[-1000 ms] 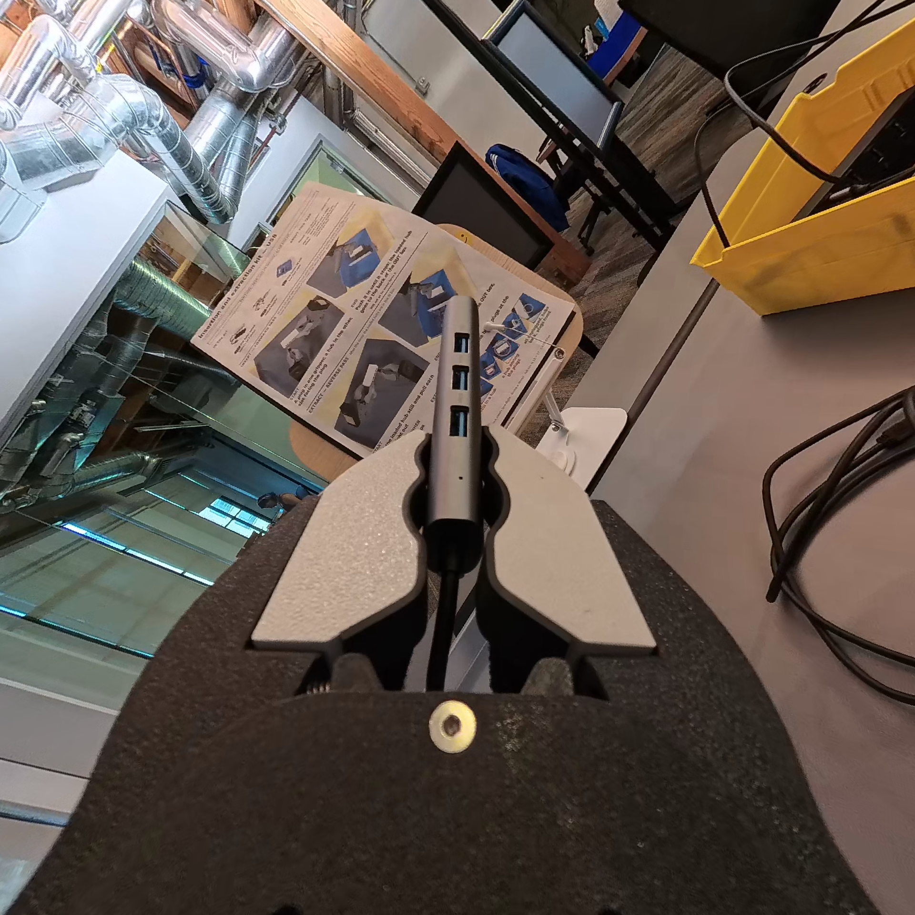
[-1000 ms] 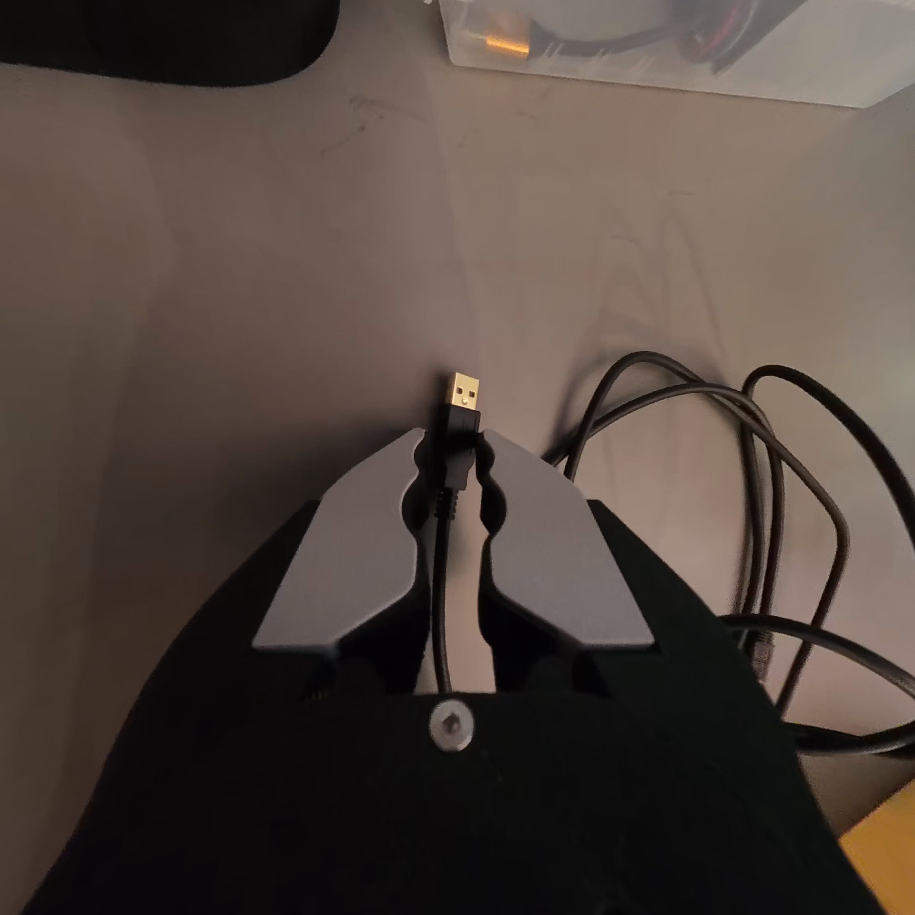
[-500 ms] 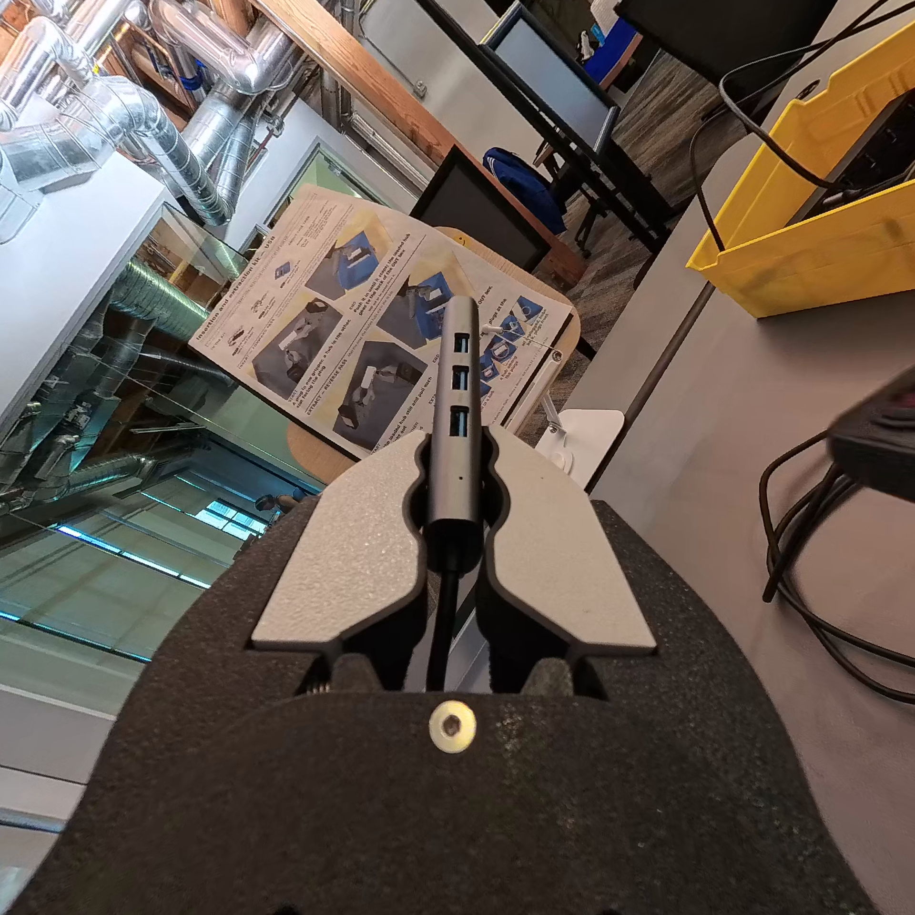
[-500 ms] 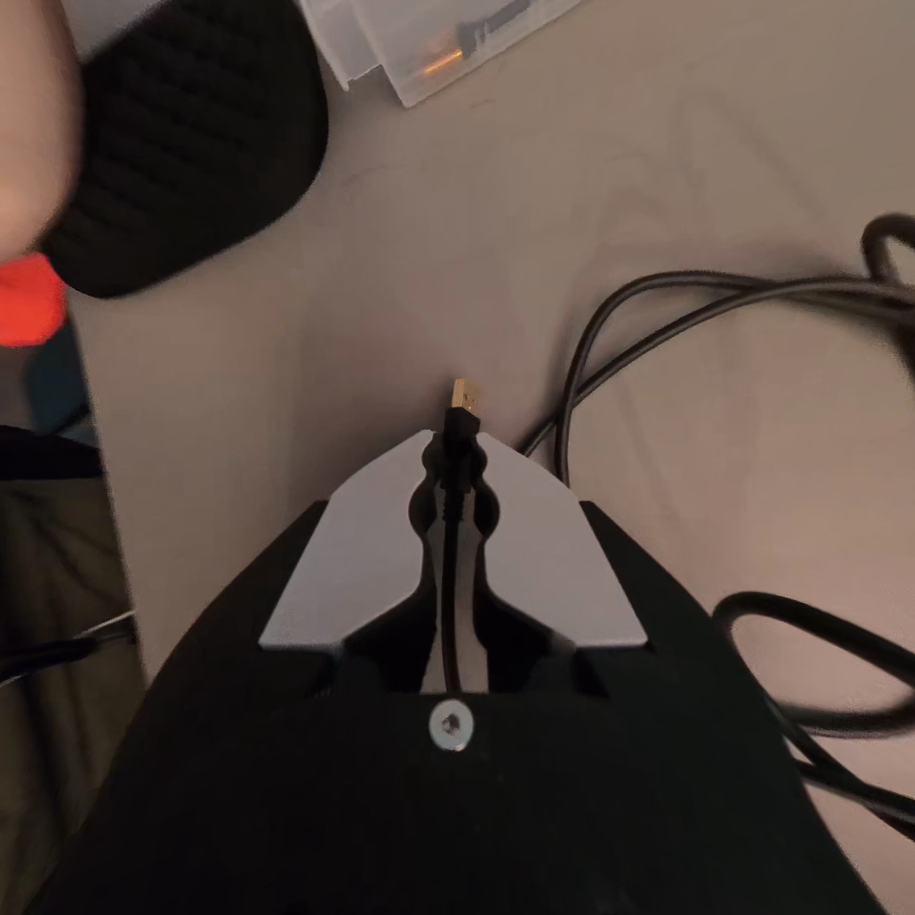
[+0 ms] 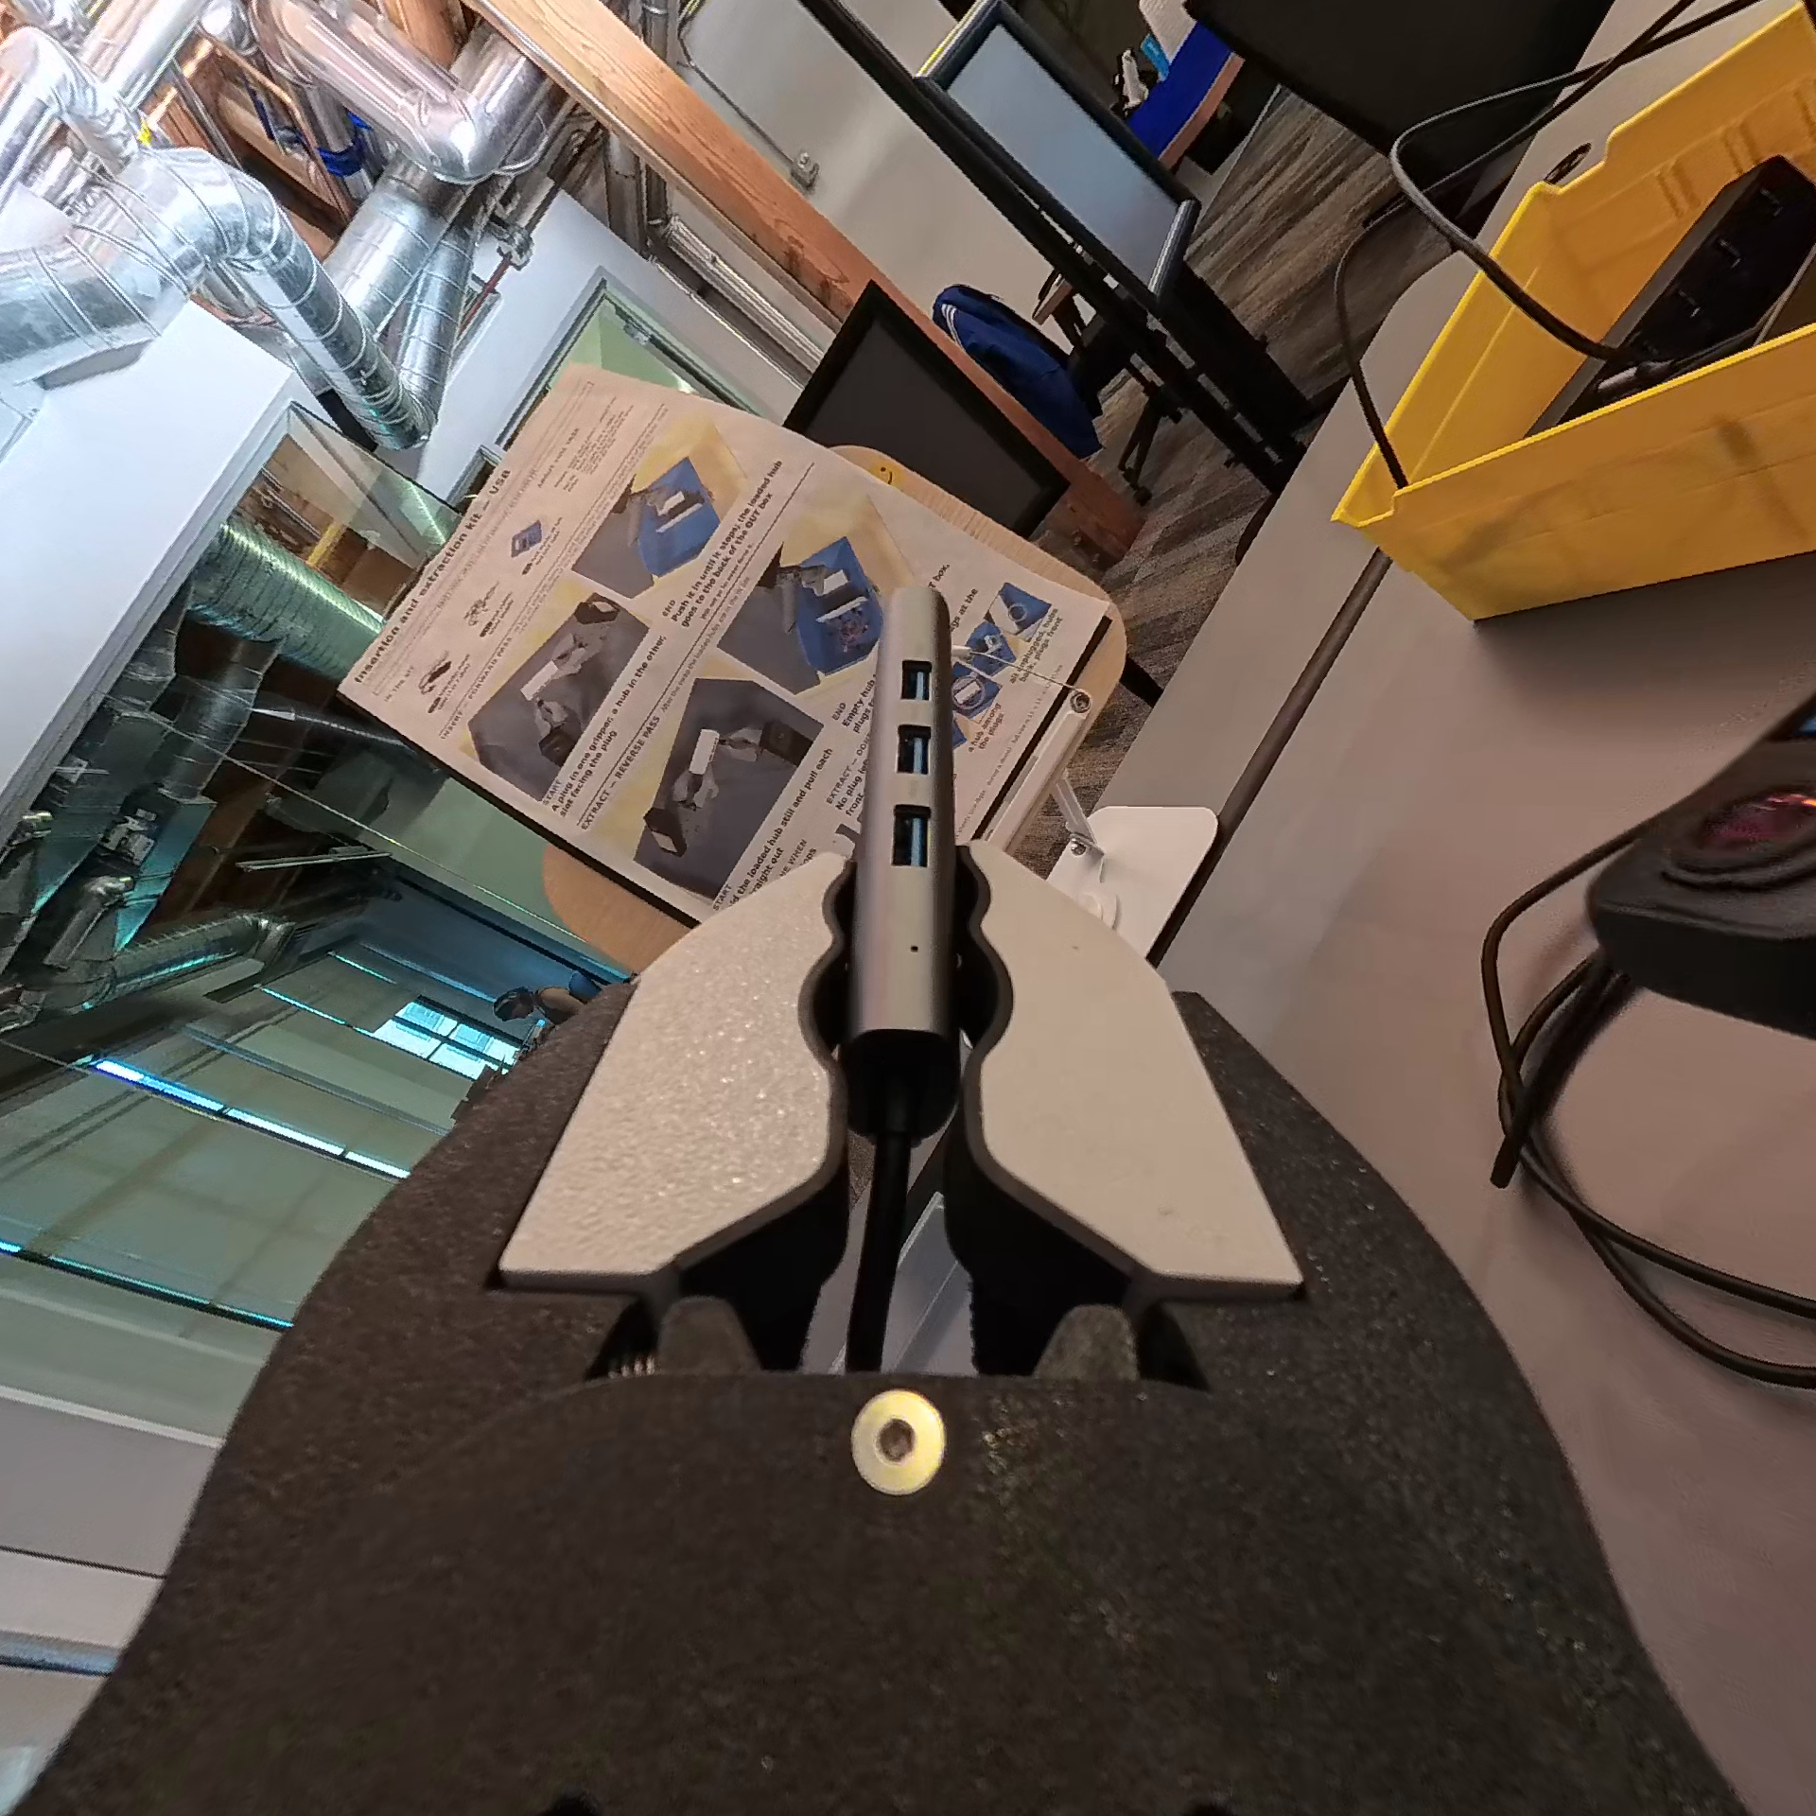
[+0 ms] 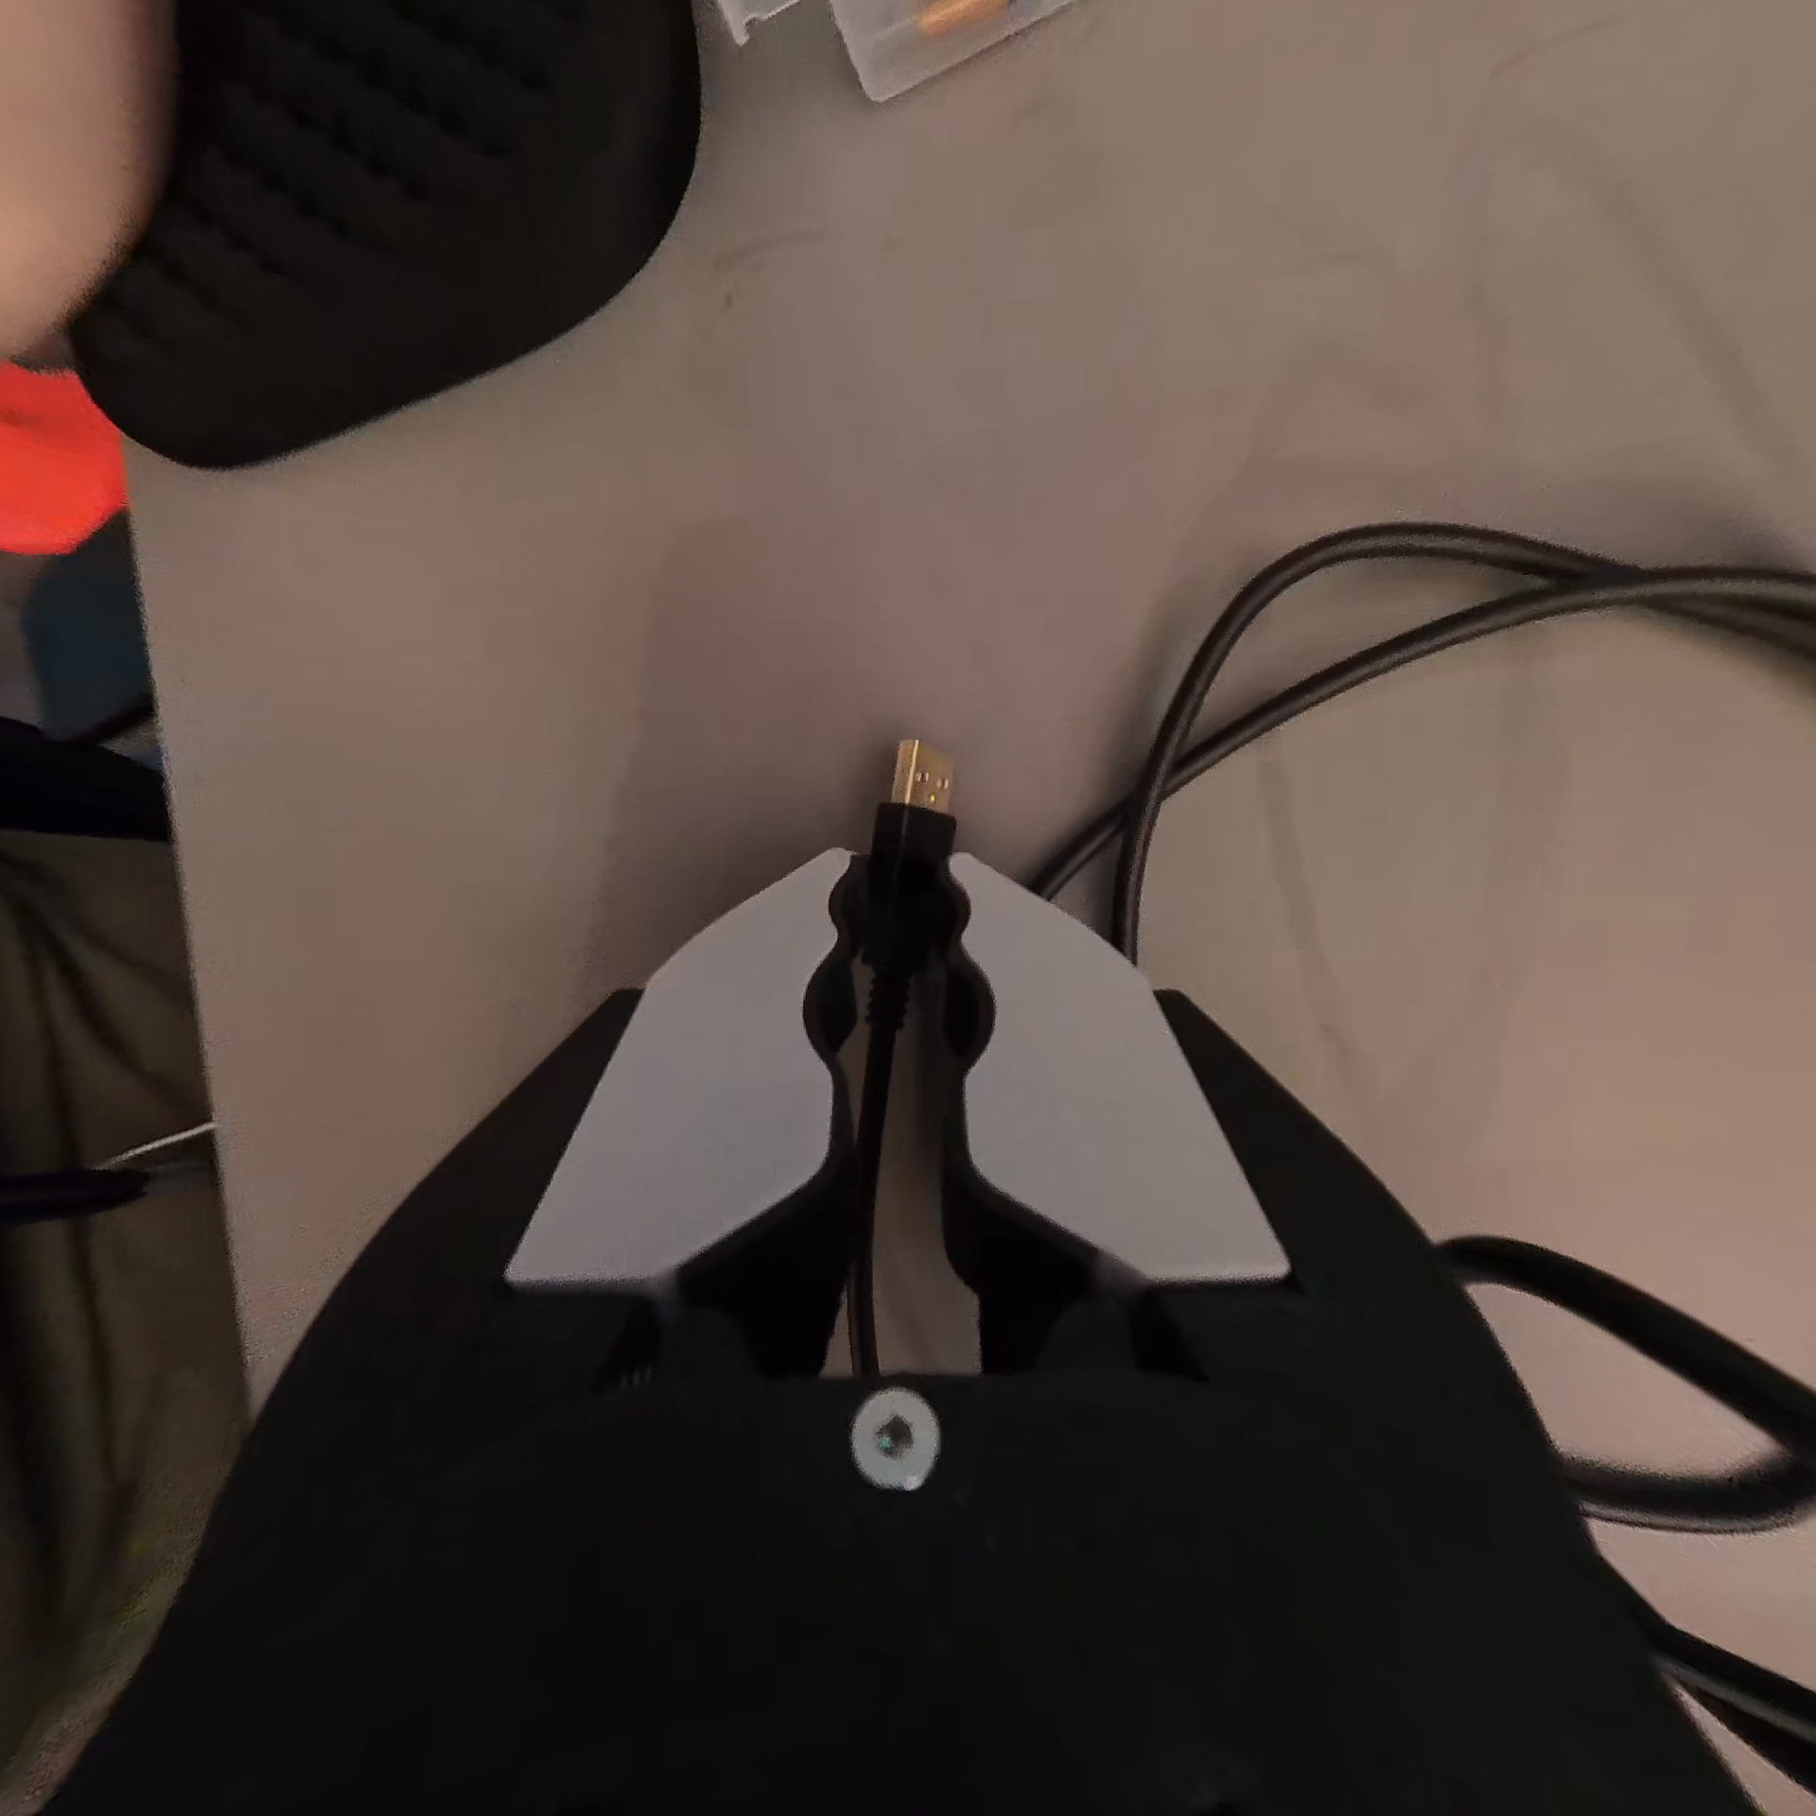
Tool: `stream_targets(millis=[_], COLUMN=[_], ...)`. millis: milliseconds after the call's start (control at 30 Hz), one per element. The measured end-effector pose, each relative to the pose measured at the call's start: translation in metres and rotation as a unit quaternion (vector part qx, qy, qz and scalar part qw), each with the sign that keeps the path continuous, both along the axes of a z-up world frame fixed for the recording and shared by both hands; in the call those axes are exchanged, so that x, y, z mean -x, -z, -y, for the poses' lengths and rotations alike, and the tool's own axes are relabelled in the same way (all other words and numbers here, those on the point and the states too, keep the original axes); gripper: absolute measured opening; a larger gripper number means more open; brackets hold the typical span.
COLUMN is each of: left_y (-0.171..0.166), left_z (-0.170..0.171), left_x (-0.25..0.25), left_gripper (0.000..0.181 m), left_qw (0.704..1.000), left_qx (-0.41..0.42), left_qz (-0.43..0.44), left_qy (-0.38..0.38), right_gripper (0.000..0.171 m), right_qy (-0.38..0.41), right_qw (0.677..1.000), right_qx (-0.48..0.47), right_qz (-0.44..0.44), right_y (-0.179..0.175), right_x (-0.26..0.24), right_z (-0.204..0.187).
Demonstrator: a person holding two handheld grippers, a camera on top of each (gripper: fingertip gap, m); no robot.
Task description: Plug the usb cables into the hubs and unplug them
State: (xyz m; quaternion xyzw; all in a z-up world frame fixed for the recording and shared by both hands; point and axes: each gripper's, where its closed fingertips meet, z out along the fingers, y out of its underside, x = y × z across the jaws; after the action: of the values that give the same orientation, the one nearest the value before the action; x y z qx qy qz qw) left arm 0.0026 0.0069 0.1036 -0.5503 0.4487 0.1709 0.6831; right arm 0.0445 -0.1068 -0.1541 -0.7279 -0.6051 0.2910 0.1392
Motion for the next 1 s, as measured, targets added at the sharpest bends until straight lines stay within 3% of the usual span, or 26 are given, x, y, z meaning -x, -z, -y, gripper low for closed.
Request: stream_targets(millis=[333, 1000], left_y=[0.0021, 0.0012], left_z=[-0.0001, 0.0011], left_x=[-0.0021, -0.0029], left_gripper=[0.017, 0.017], left_qw=[1.000, 1.000], left_qx=[0.002, 0.003], left_qz=[-0.003, -0.001], left_qy=[0.001, 0.004], right_gripper=[0.015, 0.018], right_qy=[-0.009, -0.036], right_qw=[1.000, 0.995], right_qx=[0.003, -0.088], right_qz=[-0.012, 0.028], right_y=[0.0001, 0.0065], right_x=[-0.0001, 0.0017], right_z=[0.0001, 0.0099])
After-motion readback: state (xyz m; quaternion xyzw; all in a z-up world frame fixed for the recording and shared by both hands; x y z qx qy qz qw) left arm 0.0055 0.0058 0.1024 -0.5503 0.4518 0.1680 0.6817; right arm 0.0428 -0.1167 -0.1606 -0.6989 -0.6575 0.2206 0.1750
